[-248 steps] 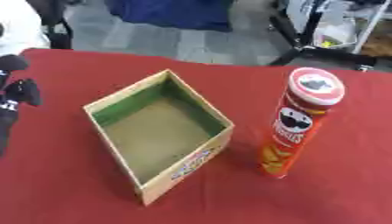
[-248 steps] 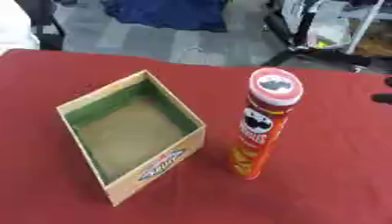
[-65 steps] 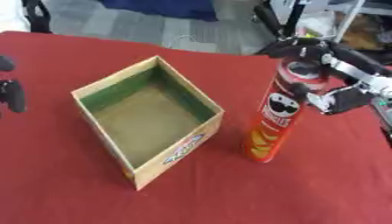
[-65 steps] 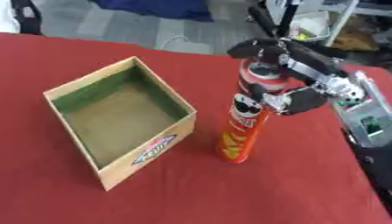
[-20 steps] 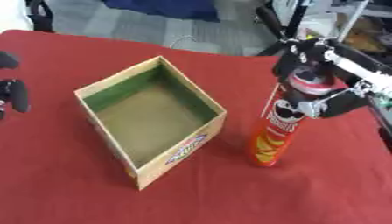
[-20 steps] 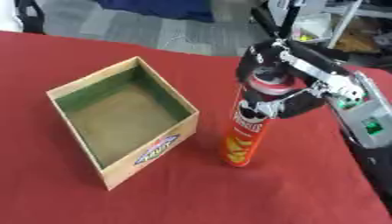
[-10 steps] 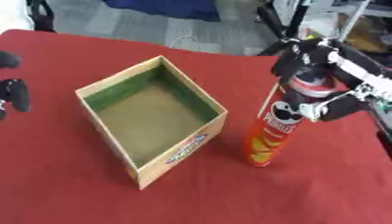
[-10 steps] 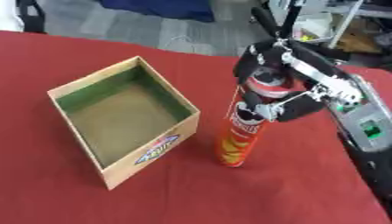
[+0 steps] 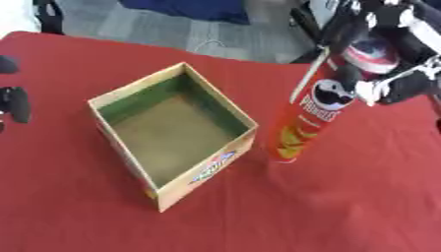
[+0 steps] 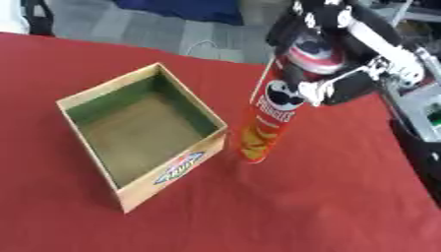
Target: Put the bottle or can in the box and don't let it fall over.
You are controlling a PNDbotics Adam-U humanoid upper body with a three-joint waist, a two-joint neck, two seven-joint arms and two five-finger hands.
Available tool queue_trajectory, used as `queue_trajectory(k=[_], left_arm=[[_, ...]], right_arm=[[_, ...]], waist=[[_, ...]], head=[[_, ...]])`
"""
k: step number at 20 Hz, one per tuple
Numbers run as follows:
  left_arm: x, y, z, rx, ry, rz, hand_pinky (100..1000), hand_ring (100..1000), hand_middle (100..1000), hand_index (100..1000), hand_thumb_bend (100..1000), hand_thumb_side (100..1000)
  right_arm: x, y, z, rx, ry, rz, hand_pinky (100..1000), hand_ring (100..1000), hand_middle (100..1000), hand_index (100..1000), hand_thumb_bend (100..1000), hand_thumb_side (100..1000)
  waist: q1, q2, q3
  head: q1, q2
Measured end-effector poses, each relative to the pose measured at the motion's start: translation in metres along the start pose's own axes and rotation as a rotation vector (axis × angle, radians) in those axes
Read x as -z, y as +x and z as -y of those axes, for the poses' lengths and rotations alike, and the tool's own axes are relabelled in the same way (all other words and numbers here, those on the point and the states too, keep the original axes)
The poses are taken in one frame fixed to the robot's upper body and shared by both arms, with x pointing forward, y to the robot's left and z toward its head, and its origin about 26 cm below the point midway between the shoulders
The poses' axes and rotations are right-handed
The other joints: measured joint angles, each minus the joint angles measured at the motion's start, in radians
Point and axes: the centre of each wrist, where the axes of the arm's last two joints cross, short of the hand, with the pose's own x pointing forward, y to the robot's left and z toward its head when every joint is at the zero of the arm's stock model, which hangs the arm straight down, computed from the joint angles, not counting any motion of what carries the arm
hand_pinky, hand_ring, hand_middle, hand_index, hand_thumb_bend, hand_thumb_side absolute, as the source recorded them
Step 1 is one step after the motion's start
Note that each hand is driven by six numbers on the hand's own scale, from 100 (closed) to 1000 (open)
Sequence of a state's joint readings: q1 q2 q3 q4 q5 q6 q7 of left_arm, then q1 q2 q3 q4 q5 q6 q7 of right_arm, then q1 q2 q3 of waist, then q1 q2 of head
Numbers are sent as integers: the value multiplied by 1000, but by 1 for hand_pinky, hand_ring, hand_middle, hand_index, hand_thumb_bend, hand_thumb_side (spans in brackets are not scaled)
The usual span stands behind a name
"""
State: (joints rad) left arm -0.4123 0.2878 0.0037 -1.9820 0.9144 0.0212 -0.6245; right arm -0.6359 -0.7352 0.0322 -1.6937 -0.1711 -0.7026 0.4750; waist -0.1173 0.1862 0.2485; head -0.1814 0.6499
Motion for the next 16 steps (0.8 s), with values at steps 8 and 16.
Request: queue_trajectory(k=[8,16], left_arm=[[10,0,1,-33,15,38,577,810,820,821,108,675],[27,-1,2,-69,143,169,681,899,893,842,264,725]], right_arm=[[21,2,33,-24,-43,77,113,361,385,425,300,100],[36,-5,34,-24,-57,113,115,363,387,426,302,100]], waist=[[-17,-1,37],[-37,-1,87]], head=[[-52,9],[-125,26]])
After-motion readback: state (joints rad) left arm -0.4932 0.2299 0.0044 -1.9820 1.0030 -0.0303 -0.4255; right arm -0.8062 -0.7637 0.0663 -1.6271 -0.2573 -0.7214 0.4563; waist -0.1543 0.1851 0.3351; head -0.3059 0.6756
